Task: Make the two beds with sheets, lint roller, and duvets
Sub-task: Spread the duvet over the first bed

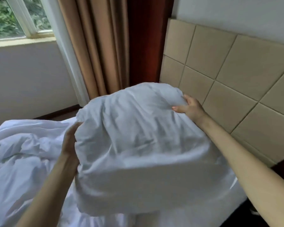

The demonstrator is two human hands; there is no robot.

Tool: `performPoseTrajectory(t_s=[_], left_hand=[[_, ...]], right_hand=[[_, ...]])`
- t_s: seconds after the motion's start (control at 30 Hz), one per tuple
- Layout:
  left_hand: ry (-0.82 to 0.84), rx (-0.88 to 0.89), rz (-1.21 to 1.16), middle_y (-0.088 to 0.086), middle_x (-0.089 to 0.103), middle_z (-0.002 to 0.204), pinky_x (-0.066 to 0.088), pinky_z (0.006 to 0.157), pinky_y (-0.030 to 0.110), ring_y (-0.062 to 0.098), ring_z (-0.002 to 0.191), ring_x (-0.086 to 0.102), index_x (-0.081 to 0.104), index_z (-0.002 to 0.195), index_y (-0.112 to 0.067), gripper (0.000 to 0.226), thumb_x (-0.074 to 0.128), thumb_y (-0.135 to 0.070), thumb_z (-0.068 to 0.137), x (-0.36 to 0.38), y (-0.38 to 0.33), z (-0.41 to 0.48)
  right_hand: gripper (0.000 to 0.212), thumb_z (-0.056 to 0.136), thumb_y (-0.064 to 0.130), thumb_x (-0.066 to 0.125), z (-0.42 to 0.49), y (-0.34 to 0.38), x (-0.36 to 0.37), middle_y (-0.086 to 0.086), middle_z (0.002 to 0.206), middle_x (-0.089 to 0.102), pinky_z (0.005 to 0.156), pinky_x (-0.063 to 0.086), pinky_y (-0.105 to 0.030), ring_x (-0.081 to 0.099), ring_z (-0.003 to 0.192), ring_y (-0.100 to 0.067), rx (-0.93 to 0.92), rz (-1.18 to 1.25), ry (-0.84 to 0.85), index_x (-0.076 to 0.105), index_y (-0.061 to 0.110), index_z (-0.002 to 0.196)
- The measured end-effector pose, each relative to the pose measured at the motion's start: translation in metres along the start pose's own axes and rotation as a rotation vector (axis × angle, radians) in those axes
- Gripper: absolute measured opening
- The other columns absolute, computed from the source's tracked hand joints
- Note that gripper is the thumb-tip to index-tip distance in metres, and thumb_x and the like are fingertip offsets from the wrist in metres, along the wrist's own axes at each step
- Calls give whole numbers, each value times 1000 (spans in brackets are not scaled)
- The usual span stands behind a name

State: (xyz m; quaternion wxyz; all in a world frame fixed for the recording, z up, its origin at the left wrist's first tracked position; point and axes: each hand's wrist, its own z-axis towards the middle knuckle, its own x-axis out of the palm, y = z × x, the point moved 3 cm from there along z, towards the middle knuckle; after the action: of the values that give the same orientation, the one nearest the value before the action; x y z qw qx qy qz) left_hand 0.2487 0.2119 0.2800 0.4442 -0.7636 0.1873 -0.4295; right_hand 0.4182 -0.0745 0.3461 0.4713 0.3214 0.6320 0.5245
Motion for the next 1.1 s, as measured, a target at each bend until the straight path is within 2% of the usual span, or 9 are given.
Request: performPoseTrajectory(t_s=[0.07, 0.13, 0.27, 0.37, 0.47, 0.57, 0.67, 0.83, 1.1], left_hand=[[-13, -7, -20, -4, 49, 47, 45, 48, 15, 9, 45, 53, 54, 45, -21, 46, 45, -14, 89, 74, 21, 24], [25, -36, 82, -1, 40, 56, 40, 54, 22, 13, 52, 46, 45, 55, -21, 23, 58, -19, 74, 150, 36, 38], [104, -39, 19, -1, 28, 68, 34, 59, 29, 15, 64, 35, 40, 70, -24, 22, 60, -19, 62, 241, 71, 74], [166, -4, 51, -3, 33, 58, 36, 53, 23, 11, 54, 38, 41, 62, -21, 21, 47, -10, 79, 297, 91, 92], [189, -56, 262, 0, 56, 64, 45, 53, 24, 17, 63, 56, 58, 81, -14, 9, 50, -15, 85, 327, 132, 122], [157, -329, 592, 2, 59, 106, 42, 69, 27, 19, 83, 57, 41, 136, -28, 55, 59, -35, 84, 308, 205, 140], [155, -569, 788, 3, 57, 118, 38, 81, 31, 21, 91, 62, 22, 147, -30, 91, 57, -35, 63, 265, 267, 121], [81, -736, 826, 1, 68, 99, 36, 70, 26, 18, 76, 66, 54, 112, -20, 55, 52, -32, 59, 192, 300, 80], [-373, -647, 778, 11, 65, 98, 29, 62, 24, 22, 71, 60, 58, 112, -9, 22, 44, -4, 95, 10, 251, 10]], right_hand=[[58, 82, -5, 64, 34, -7, -70, 2, 116, 55, 66, 42, -2, 56, 111, -16, -21, -66, -64, 45, 4, 136], [54, 83, -7, 62, 64, -17, -136, -3, 118, 58, 65, 42, -2, 58, 95, -5, -40, -111, -108, 48, 3, 134], [43, 84, -8, 60, 112, -25, -238, 0, 106, 63, 70, 44, -4, 59, 74, 11, -92, -177, -142, 57, 11, 122], [46, 86, -2, 61, 154, -33, -291, -2, 111, 61, 76, 43, -4, 59, 89, -2, -98, -247, -176, 53, 11, 130], [66, 88, 30, 60, 207, -72, -326, -15, 138, 44, 101, 36, -28, 44, 125, -26, 67, -564, -176, 31, 24, 147], [69, 93, 32, 49, 221, -130, -326, -19, 148, 21, 104, 32, -45, 28, 131, -39, 388, -866, -150, 10, 27, 151], [68, 94, 33, 50, 207, -189, -290, -17, 151, 23, 101, 38, -44, 33, 131, -38, 436, -824, 9, 17, 18, 151], [56, 94, 28, 49, 156, -261, -230, -14, 147, 34, 100, 41, -37, 43, 126, -31, 618, -821, 342, 31, 10, 144], [51, 94, 24, 51, 109, -241, -92, -11, 146, 39, 104, 36, -30, 43, 130, -24, 530, -764, 497, 39, 9, 141]])
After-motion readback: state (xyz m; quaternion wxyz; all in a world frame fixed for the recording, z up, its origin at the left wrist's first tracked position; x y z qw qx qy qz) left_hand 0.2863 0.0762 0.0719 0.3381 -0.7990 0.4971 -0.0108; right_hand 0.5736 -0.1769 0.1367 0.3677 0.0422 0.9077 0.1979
